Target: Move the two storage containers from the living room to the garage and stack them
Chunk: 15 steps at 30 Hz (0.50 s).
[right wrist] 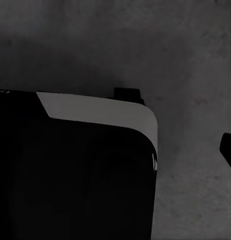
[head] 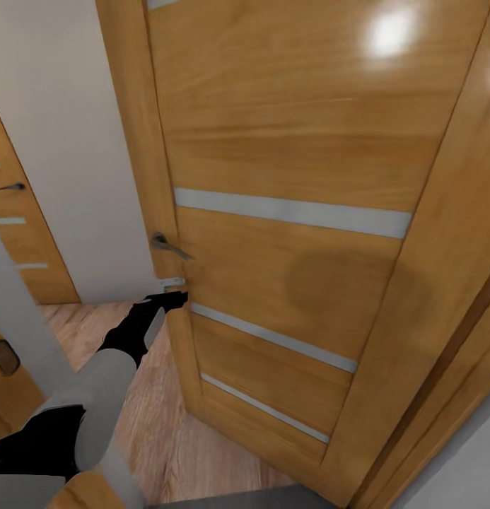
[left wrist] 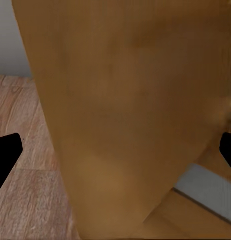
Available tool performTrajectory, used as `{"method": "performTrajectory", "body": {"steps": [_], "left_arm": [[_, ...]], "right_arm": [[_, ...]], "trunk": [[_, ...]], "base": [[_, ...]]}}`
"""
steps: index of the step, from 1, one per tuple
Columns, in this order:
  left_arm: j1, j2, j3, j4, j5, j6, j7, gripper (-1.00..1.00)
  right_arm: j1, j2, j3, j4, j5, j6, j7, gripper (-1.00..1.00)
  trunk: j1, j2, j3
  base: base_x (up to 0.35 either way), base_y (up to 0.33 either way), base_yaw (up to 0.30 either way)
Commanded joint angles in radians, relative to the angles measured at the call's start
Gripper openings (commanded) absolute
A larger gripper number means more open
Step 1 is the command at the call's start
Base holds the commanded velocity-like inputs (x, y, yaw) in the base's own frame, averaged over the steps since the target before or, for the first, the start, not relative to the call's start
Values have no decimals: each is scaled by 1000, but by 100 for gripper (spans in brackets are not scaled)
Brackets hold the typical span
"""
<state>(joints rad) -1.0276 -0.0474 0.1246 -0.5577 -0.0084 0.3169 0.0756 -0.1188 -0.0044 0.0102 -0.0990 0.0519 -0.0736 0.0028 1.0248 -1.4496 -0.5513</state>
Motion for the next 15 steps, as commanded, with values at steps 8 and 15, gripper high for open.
{"method": "performTrajectory", "body": {"steps": [8, 15], "left_arm": [[0, -4, 3, -2, 13, 2, -4, 100], [0, -5, 3, -1, 13, 1, -4, 100]], "right_arm": [[-1, 0, 1, 1, 6, -3, 0, 100], [-1, -1, 3, 1, 9, -4, 4, 100]], "trunk": [[0, 0, 5], [0, 0, 5]], "base": [[37, 0, -198], [1, 0, -9]]}}
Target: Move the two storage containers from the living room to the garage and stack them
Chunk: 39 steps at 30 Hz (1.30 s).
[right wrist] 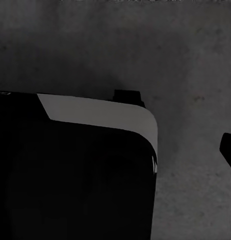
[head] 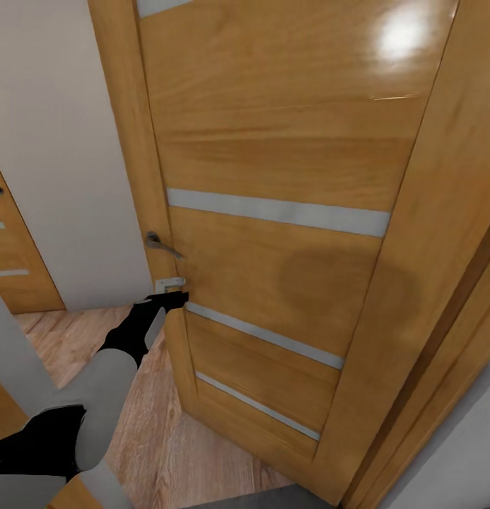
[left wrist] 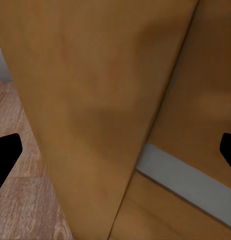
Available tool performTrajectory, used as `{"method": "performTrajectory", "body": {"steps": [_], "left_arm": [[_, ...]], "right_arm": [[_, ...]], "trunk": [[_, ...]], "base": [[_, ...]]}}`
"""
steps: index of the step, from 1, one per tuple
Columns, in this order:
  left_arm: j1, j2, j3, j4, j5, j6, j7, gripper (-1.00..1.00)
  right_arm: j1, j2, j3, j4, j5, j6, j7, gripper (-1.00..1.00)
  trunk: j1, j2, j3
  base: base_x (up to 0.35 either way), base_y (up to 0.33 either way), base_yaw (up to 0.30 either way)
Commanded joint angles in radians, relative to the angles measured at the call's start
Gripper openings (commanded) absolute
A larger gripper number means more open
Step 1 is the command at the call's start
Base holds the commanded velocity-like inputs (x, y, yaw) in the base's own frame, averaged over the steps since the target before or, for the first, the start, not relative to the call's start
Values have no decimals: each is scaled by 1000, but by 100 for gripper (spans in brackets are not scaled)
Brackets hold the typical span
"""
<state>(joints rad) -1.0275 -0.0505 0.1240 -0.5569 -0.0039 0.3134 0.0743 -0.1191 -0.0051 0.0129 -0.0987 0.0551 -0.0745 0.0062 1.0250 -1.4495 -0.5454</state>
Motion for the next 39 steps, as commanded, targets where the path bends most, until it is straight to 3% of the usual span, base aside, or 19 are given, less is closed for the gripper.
{"method": "performTrajectory", "body": {"steps": [1, 39], "left_arm": [[0, -2, 3, -2, 8, 5, -2, 100], [0, -16, -1, 2, 7, 4, -6, 100]], "right_arm": [[-1, -1, 0, -2, 6, -4, 0, 100], [-1, 2, -7, -16, 2, -10, -2, 100]], "trunk": [[0, 0, -1], [0, 0, 27]], "base": [[0, 0, 0], [63, -40, -198]]}}
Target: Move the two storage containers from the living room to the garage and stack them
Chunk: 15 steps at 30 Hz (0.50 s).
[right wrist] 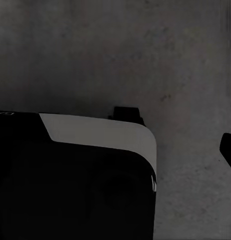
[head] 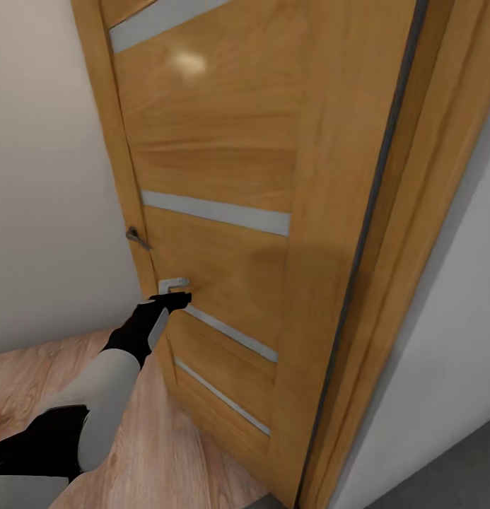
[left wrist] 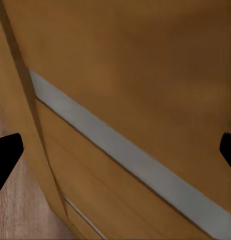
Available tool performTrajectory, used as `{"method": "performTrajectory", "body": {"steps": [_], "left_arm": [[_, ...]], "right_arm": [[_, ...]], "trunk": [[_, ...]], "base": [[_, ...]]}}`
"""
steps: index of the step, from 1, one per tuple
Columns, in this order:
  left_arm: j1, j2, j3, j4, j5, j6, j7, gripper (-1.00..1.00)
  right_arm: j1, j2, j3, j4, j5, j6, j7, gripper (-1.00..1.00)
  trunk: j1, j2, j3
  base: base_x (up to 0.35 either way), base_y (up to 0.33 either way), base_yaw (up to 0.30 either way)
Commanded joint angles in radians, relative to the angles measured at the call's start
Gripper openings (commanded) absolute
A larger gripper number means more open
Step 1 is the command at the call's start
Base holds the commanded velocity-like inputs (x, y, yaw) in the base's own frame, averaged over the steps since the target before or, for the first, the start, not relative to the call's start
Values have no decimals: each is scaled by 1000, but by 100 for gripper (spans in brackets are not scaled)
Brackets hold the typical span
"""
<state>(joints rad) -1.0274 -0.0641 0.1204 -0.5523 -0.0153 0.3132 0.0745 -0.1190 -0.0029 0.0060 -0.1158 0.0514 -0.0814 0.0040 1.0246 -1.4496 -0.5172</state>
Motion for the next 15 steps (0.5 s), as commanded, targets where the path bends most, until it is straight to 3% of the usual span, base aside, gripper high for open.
{"method": "performTrajectory", "body": {"steps": [1, 6, 15], "left_arm": [[0, -3, 2, -2, 18, 4, -7, 100], [0, -3, 2, -2, 18, 4, -7, 100], [0, -3, 2, -3, 18, 4, -7, 100]], "right_arm": [[-1, 0, 0, 1, 6, -3, 0, 100], [-1, 0, 1, 1, 6, -3, -1, 100], [-1, -1, 1, 1, 7, -3, -1, 100]], "trunk": [[0, 0, -1], [0, 0, 1], [0, 0, 9]], "base": [[258, -137, -21], [147, -51, -106], [30, -2, -241]]}}
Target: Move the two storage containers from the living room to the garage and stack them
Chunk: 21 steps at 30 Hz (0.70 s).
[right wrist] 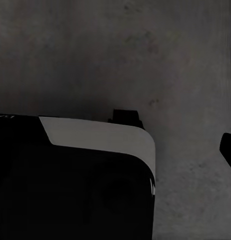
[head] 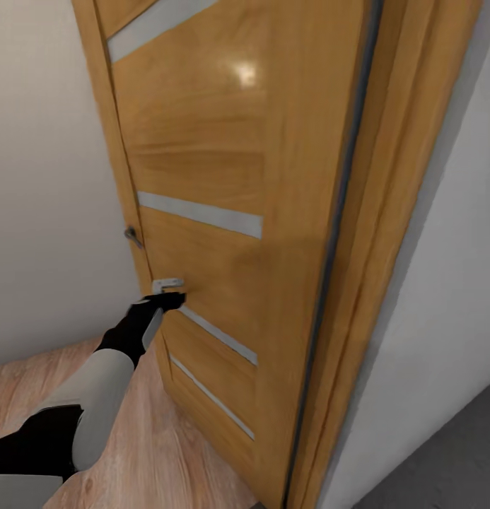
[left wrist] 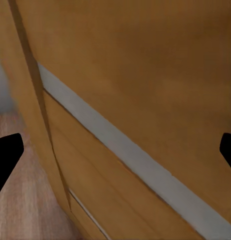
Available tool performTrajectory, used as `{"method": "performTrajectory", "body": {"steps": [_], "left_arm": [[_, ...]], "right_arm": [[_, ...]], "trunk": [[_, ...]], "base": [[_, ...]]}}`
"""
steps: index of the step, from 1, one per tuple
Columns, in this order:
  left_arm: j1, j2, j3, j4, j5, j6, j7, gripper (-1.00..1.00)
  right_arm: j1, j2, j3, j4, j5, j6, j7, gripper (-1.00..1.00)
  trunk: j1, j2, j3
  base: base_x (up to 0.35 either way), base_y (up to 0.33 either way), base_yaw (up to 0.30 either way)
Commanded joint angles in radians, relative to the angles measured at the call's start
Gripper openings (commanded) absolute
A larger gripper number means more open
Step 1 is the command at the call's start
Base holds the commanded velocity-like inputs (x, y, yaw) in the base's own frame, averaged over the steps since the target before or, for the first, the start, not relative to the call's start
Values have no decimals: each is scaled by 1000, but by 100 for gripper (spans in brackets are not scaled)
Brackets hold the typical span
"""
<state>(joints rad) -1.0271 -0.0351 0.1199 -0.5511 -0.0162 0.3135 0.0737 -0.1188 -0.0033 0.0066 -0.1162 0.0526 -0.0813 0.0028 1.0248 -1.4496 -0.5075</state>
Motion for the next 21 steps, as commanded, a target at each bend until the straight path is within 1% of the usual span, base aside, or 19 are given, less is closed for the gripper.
{"method": "performTrajectory", "body": {"steps": [1, 5, 13, 21], "left_arm": [[-1, -32, 3, -4, 19, 4, -6, 100], [-1, -32, 3, -3, 19, 4, -6, 100], [-1, -32, 3, -3, 19, 3, -6, 100], [1, -34, 3, -3, 19, 3, -6, 100]], "right_arm": [[-1, 0, 0, 1, 5, -3, 0, 100], [-1, 0, 0, 1, 6, -3, 0, 100], [-1, 0, 0, 1, 6, -3, 0, 100], [-1, 0, 0, 1, 5, -3, 0, 100]], "trunk": [[0, 0, 0], [0, 0, 4], [0, 0, 11], [0, 0, 12]], "base": [[211, 0, -249], [216, 0, -249], [28, 0, -207], [1, 0, -34]]}}
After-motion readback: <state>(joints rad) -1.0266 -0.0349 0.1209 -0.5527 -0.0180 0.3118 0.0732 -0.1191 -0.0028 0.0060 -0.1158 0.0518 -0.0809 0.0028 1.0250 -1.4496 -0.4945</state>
